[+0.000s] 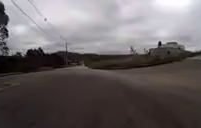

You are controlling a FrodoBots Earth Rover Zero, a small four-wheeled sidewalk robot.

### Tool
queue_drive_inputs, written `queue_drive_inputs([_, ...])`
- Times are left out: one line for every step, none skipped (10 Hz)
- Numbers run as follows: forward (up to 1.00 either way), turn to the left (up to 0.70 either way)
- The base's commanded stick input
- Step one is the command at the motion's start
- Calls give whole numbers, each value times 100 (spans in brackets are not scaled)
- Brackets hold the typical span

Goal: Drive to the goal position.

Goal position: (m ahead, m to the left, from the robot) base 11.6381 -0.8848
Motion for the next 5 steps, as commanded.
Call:
queue_drive_inputs([70,0])
queue_drive_inputs([70,0])
queue_drive_inputs([70,0])
queue_drive_inputs([70,0])
queue_drive_inputs([70,0])
